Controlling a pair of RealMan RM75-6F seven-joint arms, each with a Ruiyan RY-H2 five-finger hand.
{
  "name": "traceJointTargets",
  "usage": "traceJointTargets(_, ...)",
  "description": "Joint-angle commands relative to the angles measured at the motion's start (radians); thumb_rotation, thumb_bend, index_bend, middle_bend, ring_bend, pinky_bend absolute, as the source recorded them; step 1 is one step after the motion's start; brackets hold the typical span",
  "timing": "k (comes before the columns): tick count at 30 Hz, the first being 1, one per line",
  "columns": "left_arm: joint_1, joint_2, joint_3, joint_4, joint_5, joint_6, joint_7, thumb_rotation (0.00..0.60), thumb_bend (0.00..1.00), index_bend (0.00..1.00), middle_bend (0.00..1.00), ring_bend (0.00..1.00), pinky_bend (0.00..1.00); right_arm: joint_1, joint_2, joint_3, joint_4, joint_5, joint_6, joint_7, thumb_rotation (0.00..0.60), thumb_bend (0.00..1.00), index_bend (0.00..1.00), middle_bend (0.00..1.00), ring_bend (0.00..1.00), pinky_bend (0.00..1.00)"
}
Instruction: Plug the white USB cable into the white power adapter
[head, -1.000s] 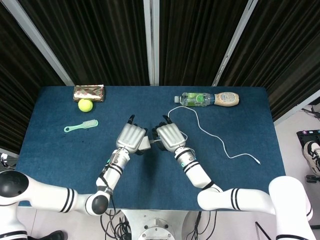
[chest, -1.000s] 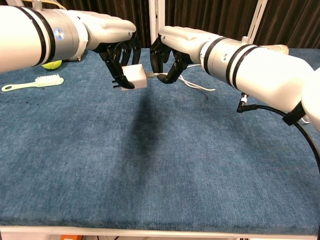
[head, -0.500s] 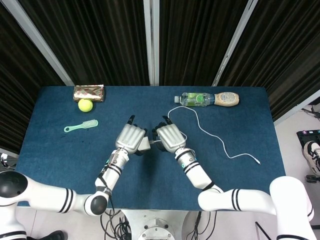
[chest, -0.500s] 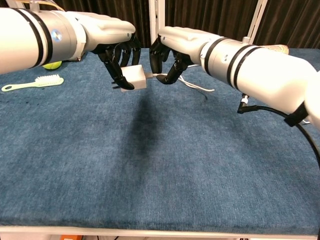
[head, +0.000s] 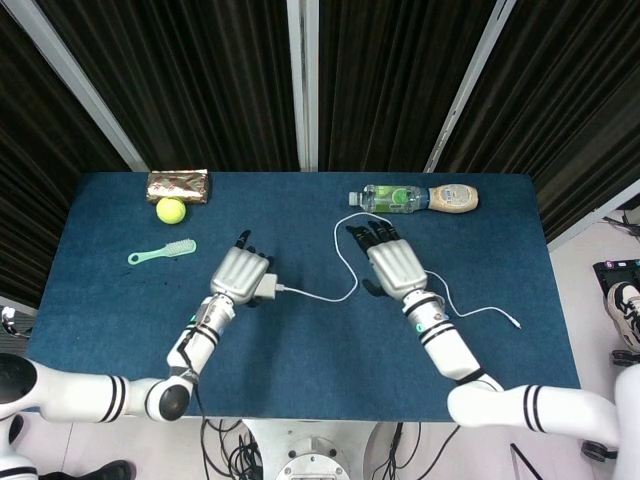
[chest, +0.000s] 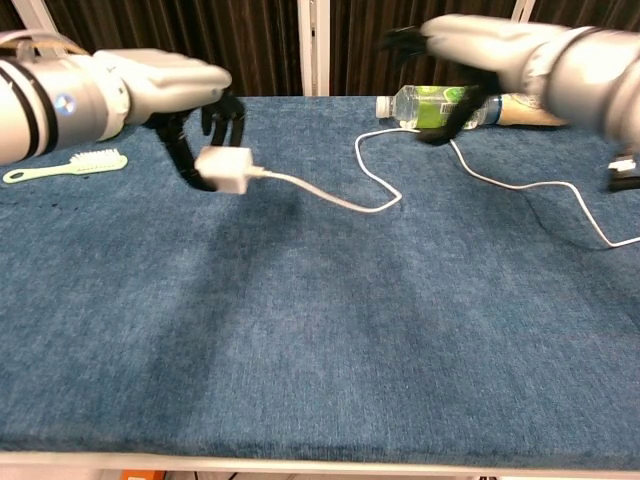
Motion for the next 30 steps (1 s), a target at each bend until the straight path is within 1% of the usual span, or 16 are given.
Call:
traceJointTargets(1, 0.024, -0.009, 0.016, 0.057, 0.004, -0.047, -0.040, 0.600, 0.19, 0.40, 0.39, 0.27, 0.02, -0.092, 0.116, -0.050, -0.066, -0.060, 0.031, 0.082, 0.600, 0.21, 0.00, 0.10, 0.01, 0.00)
traceJointTargets(3, 0.031, -0.014, 0.019, 0.076, 0.008, -0.059, -0.051, 0.600, 0.19, 0.34, 0.36, 0.25, 0.01, -0.123, 0.147, -0.062, -0.070, -0.085, 0.039, 0.124, 0.600, 0.21, 0.00, 0.11, 0.01, 0.00)
traceJointTargets(6, 0.051, -0.005, 0.025, 0.085, 0.029, -0.061, -0.076, 0.600, 0.19, 0.28, 0.34, 0.24, 0.01, -0.174, 0.192, -0.077, -0.071, -0.144, 0.063, 0.200, 0.600, 0.21, 0.00, 0.11, 0.01, 0.00)
traceJointTargets(8, 0.077, 0.026, 0.026, 0.075, 0.061, -0.059, -0.119, 0.600, 0.18, 0.25, 0.33, 0.22, 0.01, -0.210, 0.225, -0.089, -0.073, -0.191, 0.089, 0.248, 0.600, 0.22, 0.00, 0.11, 0.01, 0.00)
traceJointTargets(9, 0.102, 0.053, 0.025, 0.069, 0.092, -0.049, -0.163, 0.600, 0.17, 0.23, 0.32, 0.21, 0.00, -0.233, 0.245, -0.097, -0.075, -0.225, 0.108, 0.276, 0.600, 0.22, 0.00, 0.12, 0.01, 0.00)
traceJointTargets(11, 0.152, 0.097, 0.027, 0.063, 0.152, -0.011, -0.238, 0.600, 0.17, 0.23, 0.31, 0.19, 0.00, -0.271, 0.277, -0.113, -0.073, -0.279, 0.146, 0.316, 0.600, 0.22, 0.00, 0.13, 0.01, 0.00)
traceJointTargets(12, 0.180, 0.122, 0.032, 0.063, 0.192, 0.012, -0.279, 0.600, 0.17, 0.23, 0.31, 0.19, 0.00, -0.292, 0.293, -0.124, -0.071, -0.311, 0.165, 0.340, 0.600, 0.23, 0.00, 0.13, 0.01, 0.00)
traceJointTargets(15, 0.290, 0.195, 0.061, 0.073, 0.334, 0.127, -0.418, 0.600, 0.16, 0.23, 0.31, 0.19, 0.00, -0.368, 0.348, -0.164, -0.045, -0.418, 0.241, 0.436, 0.600, 0.24, 0.00, 0.15, 0.02, 0.00)
traceJointTargets(16, 0.336, 0.222, 0.080, 0.085, 0.401, 0.170, -0.487, 0.600, 0.16, 0.23, 0.31, 0.19, 0.00, -0.401, 0.365, -0.181, -0.025, -0.459, 0.278, 0.476, 0.600, 0.25, 0.00, 0.15, 0.02, 0.00)
traceJointTargets(19, 0.449, 0.273, 0.133, 0.135, 0.539, 0.278, -0.639, 0.600, 0.16, 0.23, 0.30, 0.19, 0.00, -0.483, 0.386, -0.214, 0.038, -0.533, 0.378, 0.560, 0.600, 0.26, 0.00, 0.16, 0.03, 0.00)
traceJointTargets(23, 0.596, 0.299, 0.173, 0.173, 0.608, 0.440, -0.714, 0.600, 0.15, 0.23, 0.30, 0.19, 0.00, -0.580, 0.389, -0.244, 0.100, -0.575, 0.482, 0.638, 0.600, 0.27, 0.02, 0.17, 0.03, 0.00)
traceJointTargets(26, 0.693, 0.317, 0.204, 0.182, 0.646, 0.509, -0.795, 0.600, 0.15, 0.23, 0.30, 0.19, 0.00, -0.644, 0.385, -0.255, 0.123, -0.587, 0.545, 0.691, 0.600, 0.27, 0.02, 0.17, 0.03, 0.00)
traceJointTargets(30, 0.792, 0.312, 0.223, 0.187, 0.665, 0.580, -0.798, 0.600, 0.15, 0.23, 0.30, 0.19, 0.00, -0.695, 0.366, -0.256, 0.156, -0.589, 0.582, 0.720, 0.600, 0.27, 0.04, 0.17, 0.03, 0.00)
